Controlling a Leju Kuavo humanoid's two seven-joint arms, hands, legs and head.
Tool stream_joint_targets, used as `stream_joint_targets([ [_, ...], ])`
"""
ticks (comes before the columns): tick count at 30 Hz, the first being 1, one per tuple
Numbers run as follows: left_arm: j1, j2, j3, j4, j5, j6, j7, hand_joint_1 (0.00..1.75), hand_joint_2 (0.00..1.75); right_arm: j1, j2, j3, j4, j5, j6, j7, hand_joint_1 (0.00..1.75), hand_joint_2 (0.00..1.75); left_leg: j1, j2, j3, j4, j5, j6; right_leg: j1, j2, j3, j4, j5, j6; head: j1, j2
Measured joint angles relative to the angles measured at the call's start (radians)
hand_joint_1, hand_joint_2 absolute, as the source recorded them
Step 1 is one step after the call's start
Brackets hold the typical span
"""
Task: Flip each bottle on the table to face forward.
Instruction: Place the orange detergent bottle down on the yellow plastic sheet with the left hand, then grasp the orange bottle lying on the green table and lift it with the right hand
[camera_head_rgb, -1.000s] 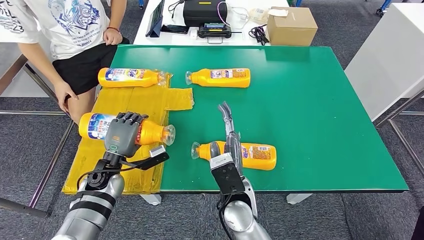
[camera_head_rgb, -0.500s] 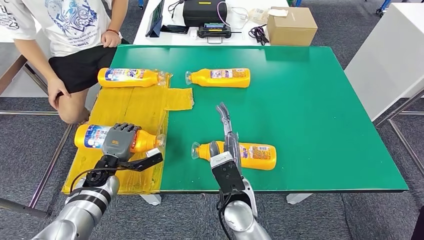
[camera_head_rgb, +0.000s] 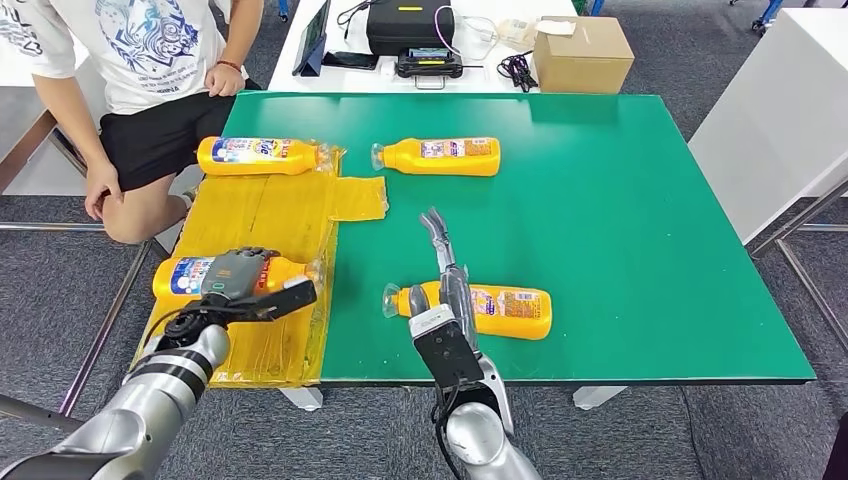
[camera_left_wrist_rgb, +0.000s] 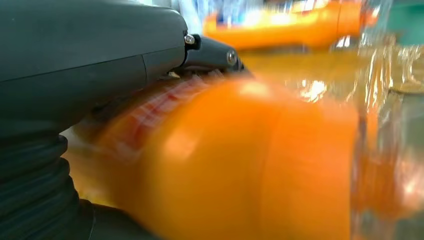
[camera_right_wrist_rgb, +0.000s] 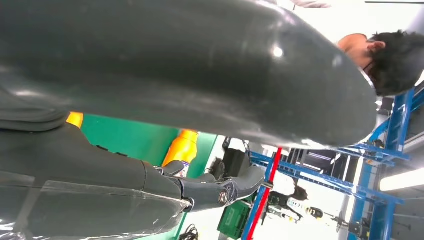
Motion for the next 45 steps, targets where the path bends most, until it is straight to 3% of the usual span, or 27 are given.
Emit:
stream_joint_targets([
  [1, -0.008, 0.0, 0.012, 0.004, 0.033, -0.041, -0.012, 0.0, 0.0, 0.0, 0.0, 0.0, 0.001, 0.0, 0.004, 0.001, 0.0, 0.0, 0.0, 0.0, 0.0, 0.0, 0.0, 0.0, 0.0, 0.0, 0.001, 0.0, 0.0, 0.0, 0.0, 0.0],
  [12, -0.05, 0.001, 0.129, 0.033, 0.334, -0.361, -0.122, 0.0, 0.0, -0.012, 0.002, 0.0, 0.045, -0.022, 0.025, -0.011, 0.0, 0.0, 0.0, -0.004, 0.01, -0.001, -0.001, 0.0, 0.0, -0.001, 0.011, 0.0, -0.002, -0.001, 0.0, 0.0],
  [19, -0.049, 0.004, 0.141, 0.035, 0.425, -0.419, -0.179, 0.0, 0.0, -0.023, 0.003, 0.0, 0.082, -0.03, 0.026, -0.02, 0.0, 0.0, 0.0, -0.005, 0.013, -0.001, 0.0, 0.0, 0.0, -0.002, 0.014, 0.0, -0.002, -0.001, 0.0, 0.0],
  [21, -0.037, 0.002, 0.141, 0.031, 0.469, -0.364, -0.234, 0.0, 0.0, -0.025, 0.003, 0.0, 0.091, -0.031, 0.024, -0.022, 0.0, 0.0, 0.0, -0.005, 0.013, -0.001, 0.0, 0.0, 0.0, -0.002, 0.014, 0.0, -0.001, 0.0, 0.0, 0.0],
  [23, -0.014, -0.006, 0.14, 0.019, 0.496, -0.245, -0.289, 0.0, 0.0, -0.026, 0.003, 0.0, 0.097, -0.03, 0.019, -0.025, 0.0, 0.0, 0.0, -0.005, 0.011, 0.0, 0.0, 0.0, 0.0, -0.002, 0.012, 0.0, -0.001, 0.0, 0.0, 0.0],
  [28, 0.048, -0.04, 0.136, -0.059, 0.533, 0.186, -0.395, 0.0, 0.0, -0.028, 0.002, 0.0, 0.109, 0.021, -0.008, -0.015, 0.0, 0.0, 0.0, -0.003, 0.006, 0.0, 0.0, 0.0, 0.0, -0.001, 0.006, 0.0, 0.0, 0.0, 0.0, 0.0],
  [30, 0.062, -0.052, 0.136, -0.096, 0.552, 0.291, -0.431, 0.0, 0.87, -0.031, 0.002, 0.0, 0.114, 0.044, -0.018, -0.008, 0.0, 0.0, 0.0, -0.003, 0.005, 0.0, 0.0, 0.0, 0.0, -0.001, 0.005, 0.0, 0.0, 0.0, 0.0, 0.0],
  [32, 0.074, -0.058, 0.133, -0.124, 0.559, 0.314, -0.441, 0.0, 1.75, -0.035, 0.002, 0.0, 0.118, 0.052, -0.022, -0.005, 0.0, 0.87, 0.0, -0.003, 0.004, 0.0, 0.0, 0.0, 0.0, -0.001, 0.004, 0.0, -0.001, 0.0, 0.0, 0.0],
  [34, 0.089, -0.061, 0.128, -0.154, 0.56, 0.339, -0.459, 0.0, 1.75, -0.039, 0.001, 0.001, 0.123, 0.076, -0.031, 0.007, 0.0, 1.75, 0.0, -0.003, 0.003, 0.0, 0.0, 0.0, 0.0, -0.001, 0.003, 0.0, -0.001, 0.0, 0.0, 0.0],
  [38, 0.146, -0.09, 0.156, -0.294, 0.532, 0.401, -0.526, 0.0, 1.75, -0.063, -0.019, 0.008, 0.146, 0.236, -0.056, 0.106, 0.0, 1.75, 0.0, -0.003, 0.0, 0.0, 0.0, 0.0, 0.0, -0.001, 0.001, 0.0, -0.001, 0.0, 0.0, 0.0],
  [45, 0.26, -0.131, 0.199, -0.542, 0.705, 0.408, -0.529, 0.0, 1.75, -0.137, -0.118, -0.003, 0.236, 0.629, -0.031, 0.416, 0.0, 1.75, -0.001, -0.003, 0.0, 0.0, 0.0, 0.0, -0.001, -0.001, 0.0, -0.001, 0.0, 0.0, 0.0, 0.0],
])
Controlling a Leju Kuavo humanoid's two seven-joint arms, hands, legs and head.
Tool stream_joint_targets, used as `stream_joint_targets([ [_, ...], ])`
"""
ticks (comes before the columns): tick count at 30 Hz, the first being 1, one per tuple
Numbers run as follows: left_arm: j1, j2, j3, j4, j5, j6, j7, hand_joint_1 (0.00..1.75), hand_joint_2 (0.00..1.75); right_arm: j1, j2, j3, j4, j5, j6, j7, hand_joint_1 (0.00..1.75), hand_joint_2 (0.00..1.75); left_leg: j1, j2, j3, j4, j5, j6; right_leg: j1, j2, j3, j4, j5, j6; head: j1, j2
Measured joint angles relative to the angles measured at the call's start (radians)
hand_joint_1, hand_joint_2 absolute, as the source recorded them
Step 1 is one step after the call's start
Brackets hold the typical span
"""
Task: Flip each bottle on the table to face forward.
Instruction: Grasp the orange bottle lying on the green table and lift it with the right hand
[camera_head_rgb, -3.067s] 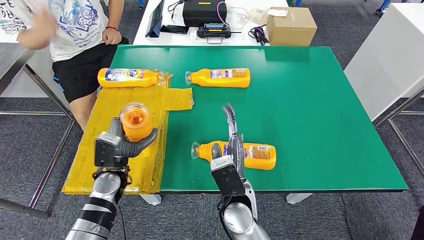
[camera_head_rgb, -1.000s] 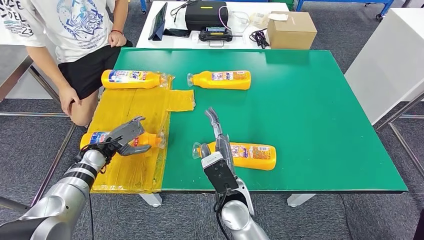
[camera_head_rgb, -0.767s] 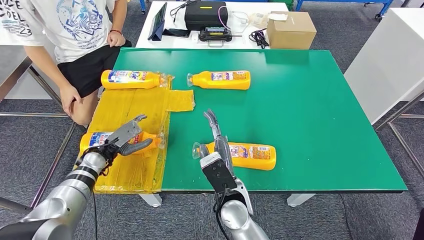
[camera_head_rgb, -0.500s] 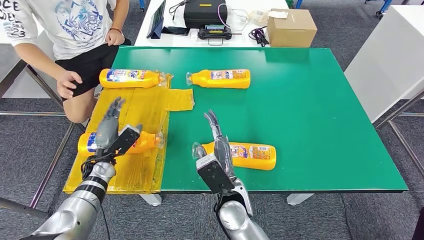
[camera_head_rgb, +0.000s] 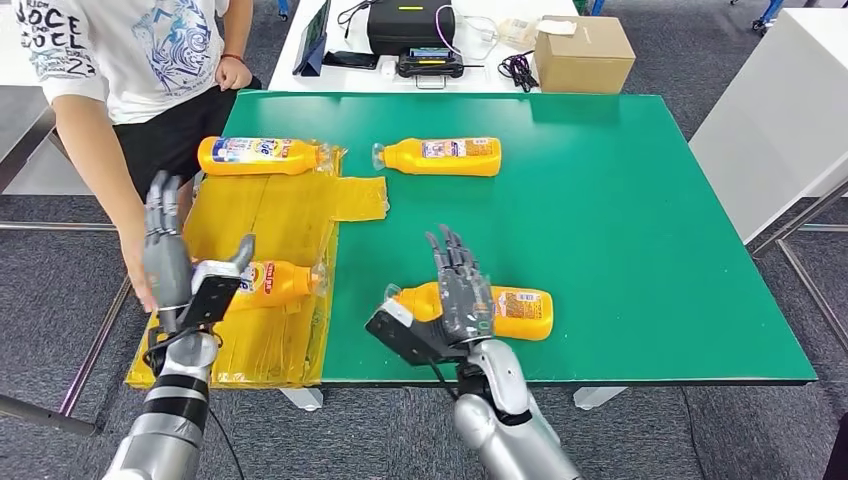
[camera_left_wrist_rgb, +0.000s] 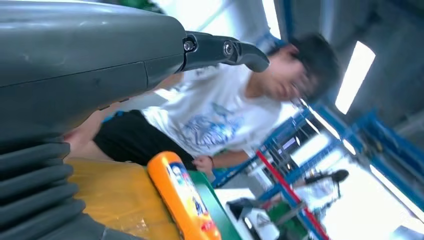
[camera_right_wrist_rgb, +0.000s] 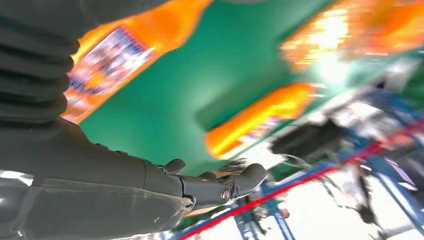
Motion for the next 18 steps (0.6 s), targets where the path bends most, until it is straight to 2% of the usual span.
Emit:
stream_joint_targets([
  [3, 0.038, -0.002, -0.006, -0.036, 0.041, 0.0, 0.0, 0.0, 1.75, -0.038, -0.037, -0.023, 0.041, 0.019, 0.079, 0.058, 0.0, 1.75, 0.0, 0.0, 0.0, 0.0, 0.0, 0.0, 0.0, 0.0, 0.0, 0.0, 0.0, 0.0, 0.0, 0.0],
  [7, 0.066, -0.007, -0.013, -0.059, 0.055, 0.0, -0.001, 0.0, 1.75, -0.072, -0.067, -0.046, 0.086, 0.02, 0.111, 0.073, 0.0, 1.75, 0.0, 0.0, 0.0, 0.0, 0.0, 0.0, 0.0, 0.0, 0.0, 0.0, 0.0, 0.0, 0.0, 0.0],
  [11, 0.074, -0.008, -0.038, -0.058, 0.081, 0.0, -0.001, 0.0, 1.75, -0.095, -0.08, -0.063, 0.133, 0.027, 0.12, 0.103, 0.0, 1.75, 0.0, 0.0, 0.0, 0.0, 0.0, 0.0, 0.0, 0.0, 0.0, 0.0, 0.0, 0.0, 0.0, 0.0],
  [18, 0.074, -0.016, -0.053, -0.02, 0.035, 0.0, -0.001, 0.0, 1.75, -0.135, -0.087, -0.089, 0.223, 0.006, 0.164, 0.098, 0.0, 1.75, 0.0, 0.002, 0.001, 0.0, 0.0, 0.0, 0.0, 0.0, 0.0, 0.0, 0.0, 0.0, 0.0, 0.0],
])
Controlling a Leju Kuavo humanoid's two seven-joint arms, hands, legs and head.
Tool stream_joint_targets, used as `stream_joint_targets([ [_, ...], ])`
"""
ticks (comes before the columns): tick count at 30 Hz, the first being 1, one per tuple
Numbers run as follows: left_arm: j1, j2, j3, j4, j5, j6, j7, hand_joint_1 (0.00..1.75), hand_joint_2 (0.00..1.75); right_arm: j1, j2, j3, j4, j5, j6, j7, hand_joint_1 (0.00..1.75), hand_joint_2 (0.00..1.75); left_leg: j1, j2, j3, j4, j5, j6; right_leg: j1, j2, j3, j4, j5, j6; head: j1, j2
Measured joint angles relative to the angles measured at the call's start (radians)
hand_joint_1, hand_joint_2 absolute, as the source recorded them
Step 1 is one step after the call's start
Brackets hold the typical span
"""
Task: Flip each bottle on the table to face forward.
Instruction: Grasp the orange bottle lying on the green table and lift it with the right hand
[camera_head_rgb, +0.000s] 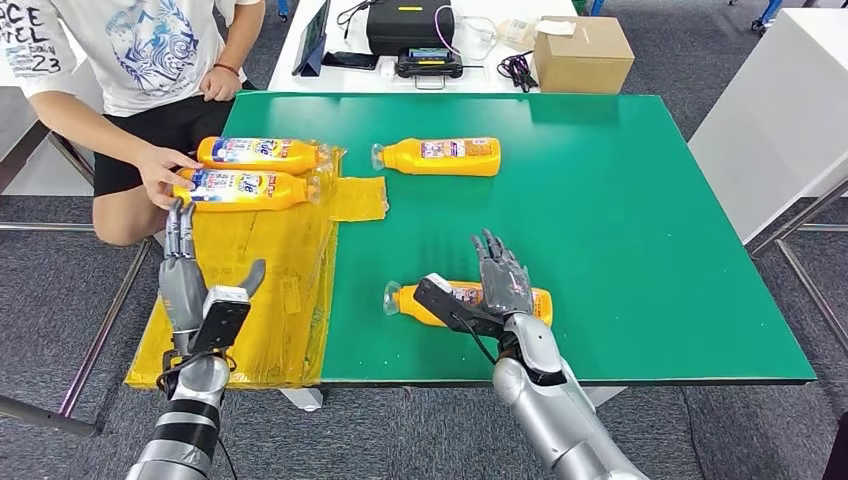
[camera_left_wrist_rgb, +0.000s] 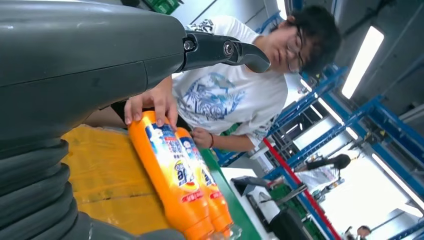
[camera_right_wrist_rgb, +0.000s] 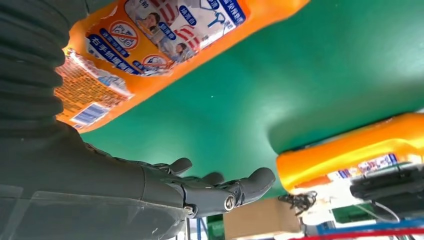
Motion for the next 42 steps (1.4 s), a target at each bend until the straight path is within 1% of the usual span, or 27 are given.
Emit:
stream_joint_targets([
  [4, -0.005, -0.002, 0.006, 0.02, -0.072, 0.0, 0.0, 0.0, 1.75, -0.026, -0.002, -0.004, 0.037, -0.028, 0.042, -0.005, 0.0, 1.75, 0.0, 0.001, 0.002, 0.0, 0.0, 0.0, 0.0, 0.0, 0.001, 0.0, 0.0, 0.0, 0.0, 0.0],
  [7, -0.006, -0.01, 0.007, 0.021, -0.15, 0.0, 0.0, 0.0, 1.75, -0.049, -0.003, -0.005, 0.067, -0.05, 0.057, -0.018, 0.0, 1.75, 0.0, 0.001, 0.005, 0.0, 0.0, 0.0, 0.0, 0.0, 0.004, 0.0, 0.001, 0.0, 0.0, 0.0],
  [10, -0.007, -0.02, 0.009, 0.02, -0.187, 0.0, 0.0, 0.0, 1.75, -0.061, -0.004, -0.007, 0.086, -0.077, 0.069, -0.033, 0.0, 1.75, 0.0, 0.002, 0.007, 0.0, 0.0, 0.0, 0.0, 0.0, 0.005, 0.0, 0.001, -0.001, 0.0, 0.0],
  [24, -0.008, -0.034, 0.017, 0.02, -0.192, 0.0, 0.0, 0.0, 1.75, -0.077, -0.005, -0.008, 0.113, -0.096, 0.082, -0.045, 0.0, 1.75, 0.0, 0.002, 0.008, 0.0, 0.001, 0.001, 0.0, 0.001, 0.006, 0.0, 0.003, -0.002, 0.0, 0.0],
  [29, -0.012, -0.035, 0.021, 0.02, -0.208, 0.0, 0.0, 0.0, 1.75, -0.072, -0.011, -0.008, 0.121, -0.144, 0.093, -0.069, 0.0, 1.75, 0.0, 0.002, 0.007, 0.0, 0.002, 0.002, 0.0, 0.0, 0.006, 0.0, 0.003, -0.002, 0.0, 0.0],
  [31, -0.013, -0.036, 0.021, 0.019, -0.223, 0.0, 0.0, 0.0, 1.75, -0.059, -0.017, -0.01, 0.122, -0.165, 0.073, -0.085, 0.0, 1.75, 0.0, 0.001, 0.006, 0.0, 0.003, 0.002, 0.0, 0.0, 0.005, 0.0, 0.003, -0.002, 0.0, 0.0],
  [34, -0.011, -0.039, 0.022, 0.016, -0.233, 0.0, 0.0, 0.0, 1.75, -0.03, -0.022, -0.017, 0.097, -0.192, 0.009, -0.129, 0.0, 1.75, 0.0, 0.001, 0.004, 0.0, 0.003, 0.002, 0.0, 0.0, 0.004, 0.0, 0.003, -0.001, 0.0, 0.0],
  [39, -0.008, -0.045, 0.022, 0.017, -0.219, 0.0, 0.0, 0.0, 1.75, 0.052, -0.013, -0.037, -0.054, -0.206, -0.139, -0.238, 0.0, 1.75, 0.0, 0.001, 0.0, 0.0, 0.002, 0.002, 0.0, 0.0, -0.001, 0.0, 0.003, -0.001, 0.0, 0.0],
  [40, -0.007, -0.047, 0.021, 0.017, -0.215, 0.0, 0.0, 0.0, 1.75, 0.066, -0.011, -0.04, -0.087, -0.212, -0.153, -0.26, 0.0, 1.75, 0.0, 0.002, -0.001, 0.0, 0.002, 0.002, 0.0, 0.0, -0.001, 0.0, 0.003, -0.001, 0.0, 0.0],
  [42, -0.004, -0.05, 0.015, 0.018, -0.189, 0.0, 0.0, 0.0, 1.75, 0.09, -0.008, -0.042, -0.146, -0.241, -0.152, -0.302, 0.0, 1.75, 0.0, 0.002, -0.001, 0.0, 0.002, 0.002, 0.0, 0.0, -0.002, 0.0, 0.003, -0.002, 0.0, 0.0],
])
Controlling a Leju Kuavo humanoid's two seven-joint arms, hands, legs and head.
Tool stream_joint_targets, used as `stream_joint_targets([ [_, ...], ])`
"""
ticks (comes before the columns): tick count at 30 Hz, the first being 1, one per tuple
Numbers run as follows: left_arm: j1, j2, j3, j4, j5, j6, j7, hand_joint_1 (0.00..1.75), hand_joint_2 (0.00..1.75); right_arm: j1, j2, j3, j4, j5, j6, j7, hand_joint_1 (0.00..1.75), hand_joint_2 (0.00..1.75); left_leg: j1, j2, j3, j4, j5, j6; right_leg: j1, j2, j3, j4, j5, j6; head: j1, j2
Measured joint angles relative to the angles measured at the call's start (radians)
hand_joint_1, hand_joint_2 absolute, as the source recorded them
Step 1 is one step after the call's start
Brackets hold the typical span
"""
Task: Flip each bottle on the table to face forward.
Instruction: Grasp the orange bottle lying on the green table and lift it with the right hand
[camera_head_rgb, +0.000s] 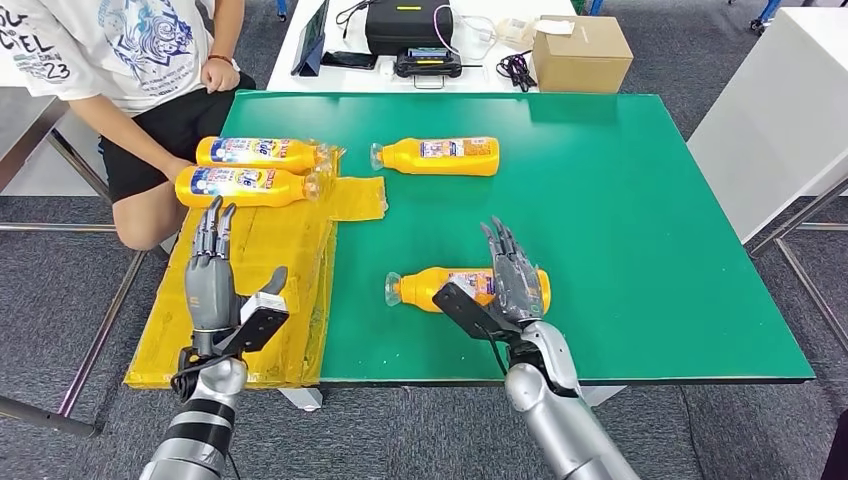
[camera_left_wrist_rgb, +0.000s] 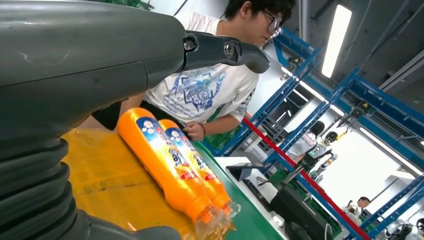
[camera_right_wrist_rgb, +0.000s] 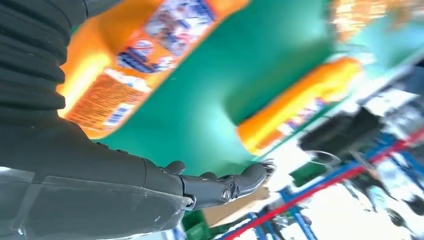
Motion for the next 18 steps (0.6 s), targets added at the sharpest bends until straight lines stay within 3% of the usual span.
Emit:
stream_joint_targets([
  [7, -0.006, 0.018, -0.066, 0.054, 0.326, -0.03, 0.0, 0.0, 1.75, 0.061, 0.003, 0.0, -0.144, -0.073, 0.034, -0.068, 0.0, 1.75, 0.0, 0.0, -0.001, 0.0, 0.0, 0.0, 0.0, 0.0, -0.001, 0.0, 0.0, 0.0, 0.0, 0.0],
  [18, -0.016, 0.052, -0.133, 0.1, 0.385, -0.022, 0.0, 0.0, 1.75, 0.039, -0.023, -0.007, -0.106, -0.069, 0.187, 0.045, 0.0, 1.75, 0.0, 0.0, -0.001, 0.0, 0.0, 0.0, 0.0, 0.0, -0.001, 0.0, 0.0, 0.0, 0.0, 0.0],
])
